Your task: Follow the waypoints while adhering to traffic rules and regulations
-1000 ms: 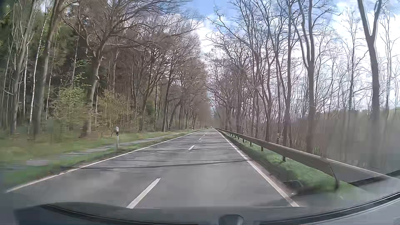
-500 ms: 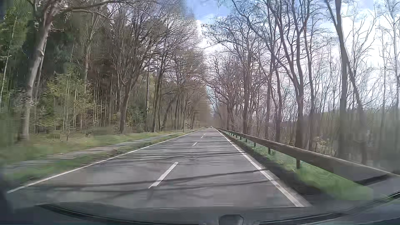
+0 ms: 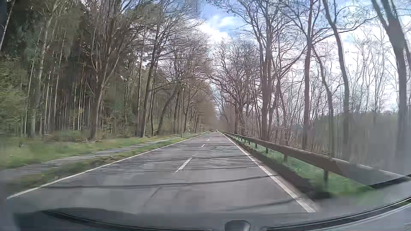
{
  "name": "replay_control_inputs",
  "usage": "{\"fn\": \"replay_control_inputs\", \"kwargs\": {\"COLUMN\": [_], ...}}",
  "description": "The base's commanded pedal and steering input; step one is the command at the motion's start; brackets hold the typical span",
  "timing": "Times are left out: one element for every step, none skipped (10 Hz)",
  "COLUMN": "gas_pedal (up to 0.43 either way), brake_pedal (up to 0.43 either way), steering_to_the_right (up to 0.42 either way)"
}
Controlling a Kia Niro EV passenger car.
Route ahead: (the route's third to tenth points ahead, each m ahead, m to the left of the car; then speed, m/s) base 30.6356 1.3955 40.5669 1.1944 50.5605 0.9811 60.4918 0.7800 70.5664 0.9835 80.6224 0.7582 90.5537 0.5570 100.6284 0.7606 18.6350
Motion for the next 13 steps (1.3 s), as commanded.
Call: {"fn": "replay_control_inputs", "kwargs": {"gas_pedal": [0.008,0.02,0.028,0.028,0.039,0.039,0.047,0.059,0.059,0.059,0.067,0.067,0.067], "brake_pedal": [0.0,0.0,0.006,0.0,0.006,0.0,0.0,0.0,0.0,0.0,0.0,0.0,0.0], "steering_to_the_right": [0.004,0.005,0.005,0.004,0.004,0.003,0.003,0.002,0.001,0.0,0.0,0.0,0.0]}}
